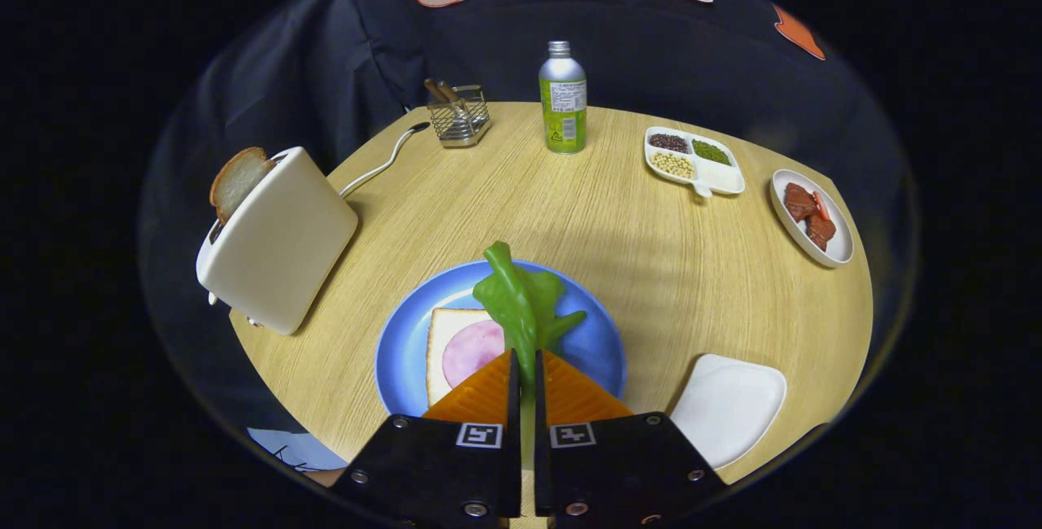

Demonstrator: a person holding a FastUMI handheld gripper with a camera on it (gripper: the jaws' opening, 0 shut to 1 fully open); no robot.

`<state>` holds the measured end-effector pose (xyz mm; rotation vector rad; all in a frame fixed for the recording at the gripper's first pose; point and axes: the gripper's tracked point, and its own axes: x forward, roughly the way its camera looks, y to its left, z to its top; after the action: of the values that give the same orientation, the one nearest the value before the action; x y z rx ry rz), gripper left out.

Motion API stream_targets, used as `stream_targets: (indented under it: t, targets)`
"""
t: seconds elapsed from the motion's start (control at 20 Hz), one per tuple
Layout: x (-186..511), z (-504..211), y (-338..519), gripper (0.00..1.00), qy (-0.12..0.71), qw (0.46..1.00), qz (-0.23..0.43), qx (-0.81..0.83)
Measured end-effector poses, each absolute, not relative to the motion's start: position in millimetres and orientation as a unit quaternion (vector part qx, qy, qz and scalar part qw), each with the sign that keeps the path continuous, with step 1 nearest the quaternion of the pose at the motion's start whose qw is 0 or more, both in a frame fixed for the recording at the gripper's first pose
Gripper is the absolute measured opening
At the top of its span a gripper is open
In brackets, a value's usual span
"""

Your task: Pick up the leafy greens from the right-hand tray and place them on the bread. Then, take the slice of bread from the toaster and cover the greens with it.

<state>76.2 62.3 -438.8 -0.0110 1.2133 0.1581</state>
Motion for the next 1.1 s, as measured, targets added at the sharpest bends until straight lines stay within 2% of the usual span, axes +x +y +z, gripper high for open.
stream_targets:
  t: [0.3, 0.5, 0.65, 0.9, 1.1]
  targets:
    - [69.5, -453.9, 85.4, 0.12, 0.587, 0.805, 0.086, -0.019]
    - [70.5, -450.3, 89.3, 0.23, 0.589, 0.804, 0.085, -0.021]
    - [78.0, -439.8, 86.4, 0.36, 0.581, 0.811, 0.073, -0.02]
    - [101.2, -398.6, 106.0, 0.45, 0.55, 0.831, 0.083, -0.017]
    - [117.5, -364.0, 134.6, 0.57, 0.536, 0.839, 0.094, -0.007]
